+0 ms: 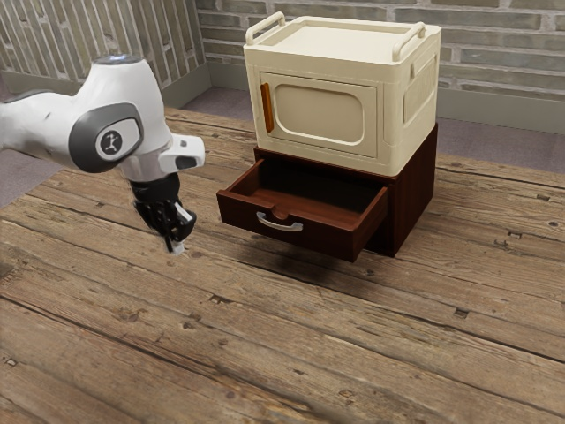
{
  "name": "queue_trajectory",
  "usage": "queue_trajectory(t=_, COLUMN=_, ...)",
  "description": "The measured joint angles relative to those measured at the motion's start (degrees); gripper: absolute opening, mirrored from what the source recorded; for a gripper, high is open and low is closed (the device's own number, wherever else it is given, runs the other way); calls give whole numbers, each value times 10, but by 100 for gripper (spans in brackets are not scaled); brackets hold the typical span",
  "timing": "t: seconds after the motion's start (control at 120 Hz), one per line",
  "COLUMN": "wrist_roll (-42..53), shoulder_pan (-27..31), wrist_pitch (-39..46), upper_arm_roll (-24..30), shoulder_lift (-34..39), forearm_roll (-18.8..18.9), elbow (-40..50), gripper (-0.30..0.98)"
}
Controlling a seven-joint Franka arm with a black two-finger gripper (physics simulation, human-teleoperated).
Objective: Push the drawer handle with one arm to close the drawer
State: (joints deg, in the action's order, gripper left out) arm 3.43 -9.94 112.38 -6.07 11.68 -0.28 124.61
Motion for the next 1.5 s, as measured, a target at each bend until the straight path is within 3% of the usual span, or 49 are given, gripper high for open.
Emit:
queue_trajectory(t=0.45, wrist_roll=-48, shoulder_pan=-17, wrist_pitch=123, upper_arm_roll=25, shoulder_lift=-93, forearm_roll=-18, elbow=-28, gripper=-9)
queue_trajectory(t=0.942, wrist_roll=-71, shoulder_pan=-18, wrist_pitch=159, upper_arm_roll=39, shoulder_lift=-221, forearm_roll=-24, elbow=-136, gripper=-10)
queue_trajectory(t=1.5, wrist_roll=-50, shoulder_pan=-17, wrist_pitch=192, upper_arm_roll=40, shoulder_lift=-316, forearm_roll=-20, elbow=-240, gripper=-10)
